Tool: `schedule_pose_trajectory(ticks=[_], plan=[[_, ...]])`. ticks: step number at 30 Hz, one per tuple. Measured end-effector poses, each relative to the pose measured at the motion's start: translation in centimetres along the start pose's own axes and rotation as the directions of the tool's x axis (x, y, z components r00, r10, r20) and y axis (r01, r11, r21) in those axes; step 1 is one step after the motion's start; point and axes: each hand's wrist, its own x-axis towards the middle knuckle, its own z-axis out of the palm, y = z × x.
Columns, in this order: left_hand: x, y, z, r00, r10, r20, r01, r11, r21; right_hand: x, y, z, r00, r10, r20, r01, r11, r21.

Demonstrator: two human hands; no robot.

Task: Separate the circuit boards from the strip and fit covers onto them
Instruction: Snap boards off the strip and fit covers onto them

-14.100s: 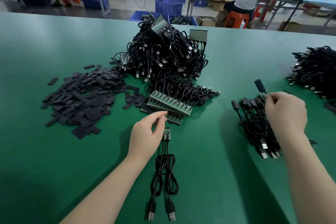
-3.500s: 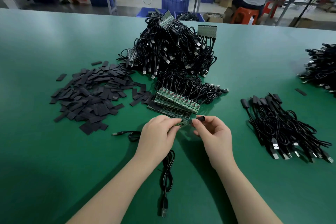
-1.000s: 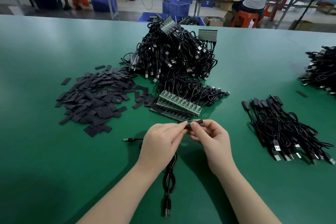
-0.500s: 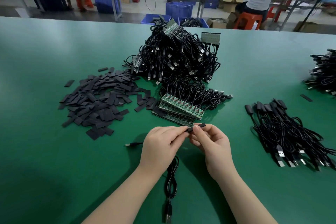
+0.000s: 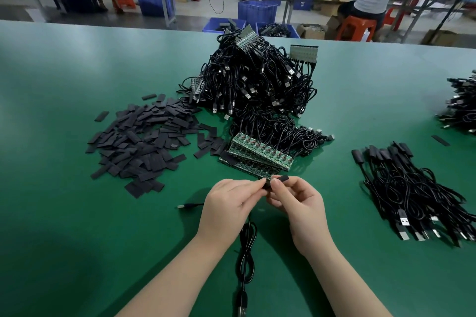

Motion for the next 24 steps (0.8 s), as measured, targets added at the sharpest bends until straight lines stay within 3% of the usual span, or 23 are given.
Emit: schedule_pose_trajectory(ticks=[8, 12, 14, 19, 24], plan=[[-0.1, 0.3, -0.3, 0.999, -0.038, 0.028, 0.038, 0.999, -0.001, -0.2, -0.2, 0.1, 0.997, -0.064, 0.046, 0.07, 0.984, -0.162], [0.2, 0.7, -0.2, 0.991, -0.128, 0.03, 0.129, 0.991, -0.029, -0.5, 0.1, 0.0, 0.974, -0.221, -0.049, 0.198, 0.937, -0.289], [0.2, 0.8, -0.3, 0.987, -0.154, 0.038, 0.156, 0.987, -0.044, -0.8, 0.1, -0.1, 0.954, -0.3, -0.023, 0.27, 0.885, -0.379], [-0.2, 1.1, -0.2, 0.992, -0.078, 0.1, 0.08, 0.997, -0.023, -1.1, 0.0, -0.4, 0.963, -0.266, 0.044, 0.26, 0.872, -0.414], [-0.2, 1.0, 0.0, 0.992, -0.08, 0.103, 0.083, 0.996, -0.028, -1.1, -0.1, -0.5, 0.969, -0.248, 0.017, 0.232, 0.876, -0.422]])
